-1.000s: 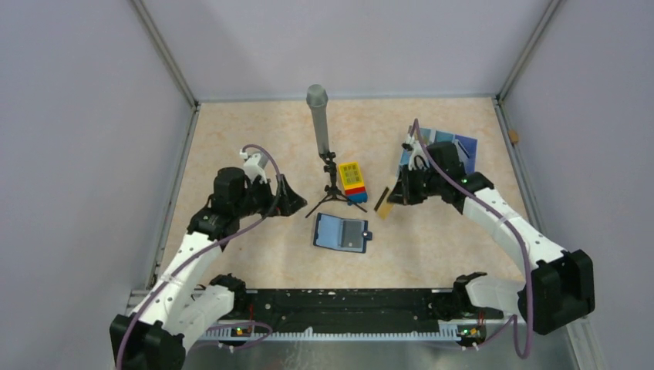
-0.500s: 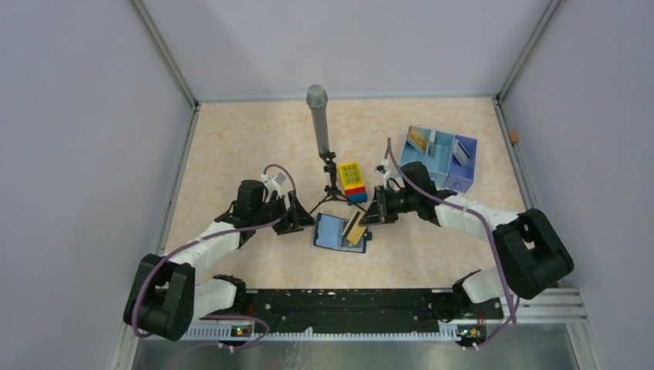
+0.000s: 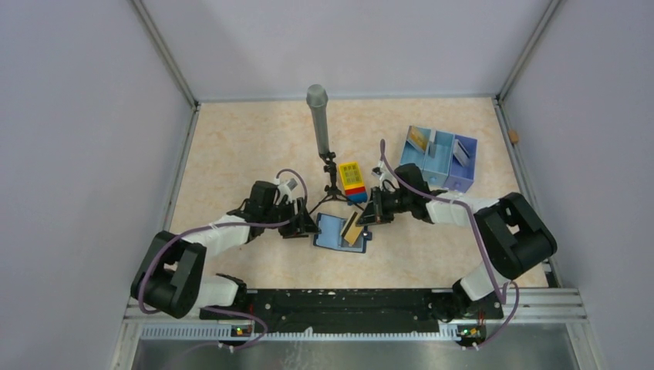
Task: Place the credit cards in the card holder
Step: Insert the credit card into the card holder.
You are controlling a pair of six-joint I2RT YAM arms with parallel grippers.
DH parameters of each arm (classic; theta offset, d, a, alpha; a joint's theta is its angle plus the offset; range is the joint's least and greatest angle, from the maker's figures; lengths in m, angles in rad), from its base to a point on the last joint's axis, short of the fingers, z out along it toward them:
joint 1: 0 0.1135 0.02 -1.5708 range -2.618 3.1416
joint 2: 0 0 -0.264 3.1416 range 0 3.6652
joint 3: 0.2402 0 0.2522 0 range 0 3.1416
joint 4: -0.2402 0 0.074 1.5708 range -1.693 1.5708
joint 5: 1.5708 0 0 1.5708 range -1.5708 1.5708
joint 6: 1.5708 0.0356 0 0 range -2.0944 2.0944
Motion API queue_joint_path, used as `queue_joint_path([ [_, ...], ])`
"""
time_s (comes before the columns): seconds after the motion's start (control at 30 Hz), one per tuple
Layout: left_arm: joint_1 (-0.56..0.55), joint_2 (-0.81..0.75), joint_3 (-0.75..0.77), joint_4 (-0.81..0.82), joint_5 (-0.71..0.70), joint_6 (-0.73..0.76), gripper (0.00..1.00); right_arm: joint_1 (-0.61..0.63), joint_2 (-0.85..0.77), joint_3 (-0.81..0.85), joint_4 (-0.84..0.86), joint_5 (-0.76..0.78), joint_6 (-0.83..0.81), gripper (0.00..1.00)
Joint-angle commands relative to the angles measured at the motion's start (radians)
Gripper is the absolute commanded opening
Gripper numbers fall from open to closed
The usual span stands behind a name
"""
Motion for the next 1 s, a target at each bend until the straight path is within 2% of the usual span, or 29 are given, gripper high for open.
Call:
queue_joint_path([
  [0.0, -0.014, 0.031, 0.047, 0.045, -0.023, 0.027, 0.59, 0.012, 0.027, -0.002, 0.066, -0.005, -0.008, 0.0],
  [0.63, -0.029, 0.124, 0.057, 0.061, -0.039, 0.049, 0.25, 0.011, 0.086, -0.021, 0.141, -0.036, 0.034, 0.0],
  [0.97, -0.029, 0.135, 0.056, 0.059, -0.041, 0.053, 0.19, 0.022, 0.131, -0.012, 0.133, -0.029, 0.036, 0.0],
])
